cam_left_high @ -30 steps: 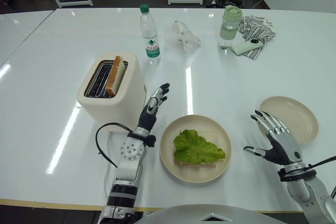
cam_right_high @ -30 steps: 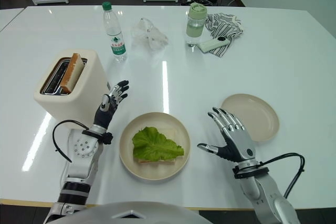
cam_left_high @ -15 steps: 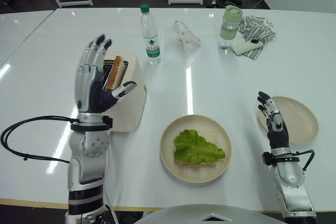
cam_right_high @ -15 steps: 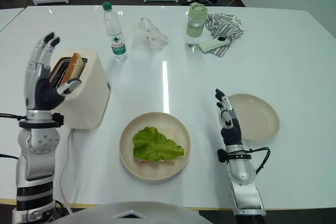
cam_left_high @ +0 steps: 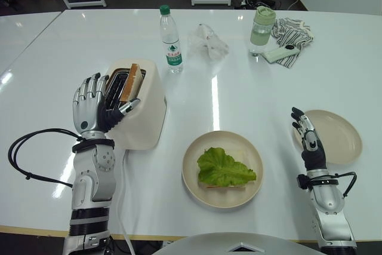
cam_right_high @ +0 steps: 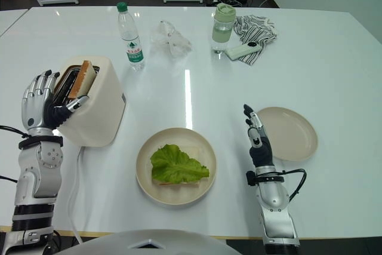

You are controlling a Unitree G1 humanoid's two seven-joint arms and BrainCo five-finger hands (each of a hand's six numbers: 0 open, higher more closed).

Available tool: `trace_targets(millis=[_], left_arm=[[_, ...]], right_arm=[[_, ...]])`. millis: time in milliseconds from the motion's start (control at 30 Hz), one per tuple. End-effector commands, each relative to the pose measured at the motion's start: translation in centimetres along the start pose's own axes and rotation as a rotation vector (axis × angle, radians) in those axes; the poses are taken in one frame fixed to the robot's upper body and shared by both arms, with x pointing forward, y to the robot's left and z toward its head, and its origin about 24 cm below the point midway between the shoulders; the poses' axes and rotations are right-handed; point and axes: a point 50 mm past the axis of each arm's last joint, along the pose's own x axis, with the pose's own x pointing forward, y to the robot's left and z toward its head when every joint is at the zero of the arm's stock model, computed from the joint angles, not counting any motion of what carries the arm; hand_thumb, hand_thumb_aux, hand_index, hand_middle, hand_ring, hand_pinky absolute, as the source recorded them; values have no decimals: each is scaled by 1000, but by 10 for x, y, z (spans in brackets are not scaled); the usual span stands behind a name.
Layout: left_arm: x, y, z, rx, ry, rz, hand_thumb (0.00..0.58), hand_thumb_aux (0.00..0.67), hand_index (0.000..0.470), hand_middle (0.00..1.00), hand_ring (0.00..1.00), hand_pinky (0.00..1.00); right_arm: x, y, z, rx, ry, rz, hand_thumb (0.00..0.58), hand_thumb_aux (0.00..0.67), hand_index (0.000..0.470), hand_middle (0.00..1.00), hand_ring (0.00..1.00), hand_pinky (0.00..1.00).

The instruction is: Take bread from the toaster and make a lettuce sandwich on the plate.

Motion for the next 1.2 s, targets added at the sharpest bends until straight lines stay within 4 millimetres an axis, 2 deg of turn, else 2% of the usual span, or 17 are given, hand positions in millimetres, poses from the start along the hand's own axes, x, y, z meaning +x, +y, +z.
trace_targets(millis=[33, 67, 100, 167, 400, 533, 567, 667, 800, 900, 1033, 1200], left_arm=[[0, -6, -4, 10, 24, -38, 357, 255, 179, 0, 0, 0], [0, -6, -4, 4, 27, -35, 468, 376, 264, 0, 0, 0], [0, -6, -4, -5, 25, -30, 546, 507, 356, 0, 0, 0], [1, -5, -1, -22, 10, -13, 580, 670, 470, 0, 0, 0], [-2, -7, 20, -50, -125, 62, 580, 670, 470, 0, 0, 0], [-2, 4, 27, -66, -187, 203, 580, 670, 470, 0, 0, 0], [-2, 8, 28, -73, -204, 246, 580, 670, 470, 86, 86, 86], [-5, 32, 34, -103, -281, 442, 580, 670, 470, 1000, 1000, 1000], [-18, 69, 46, -148, -418, 720, 580, 670, 470, 1000, 1000, 1000], [-31, 90, 62, -267, -515, 811, 580, 670, 470, 1000, 1000, 1000], [-32, 92, 69, -529, -512, 724, 580, 670, 470, 1000, 1000, 1000], [-29, 69, 84, -992, -487, 359, 580, 670, 470, 1000, 1000, 1000]], right_arm=[[0, 0, -2, -10, 15, 3, 0, 0, 0, 0, 0, 0], [0, 0, -2, -11, 16, 4, 0, 0, 0, 0, 0, 0], [0, 0, -2, -13, 17, 4, 0, 0, 0, 0, 0, 0], [-1, -1, -3, -15, 20, 3, 0, 0, 0, 0, 0, 0], [-1, 0, -4, -24, 28, 4, 0, 0, 0, 0, 0, 0], [-2, -1, -6, -29, 36, 2, 0, 0, 0, 0, 0, 0], [-2, -1, -6, -29, 38, 0, 0, 0, 0, 0, 0, 0], [-2, 0, -7, -28, 42, -3, 0, 0, 0, 0, 0, 0], [-2, 2, -8, -25, 44, -3, 0, 0, 0, 0, 0, 0], [-2, 2, -8, -22, 48, -5, 0, 0, 0, 0, 0, 0], [-2, 3, -10, -22, 54, -8, 0, 0, 0, 0, 0, 0], [-3, 4, -12, -20, 62, -11, 0, 0, 0, 0, 0, 0]])
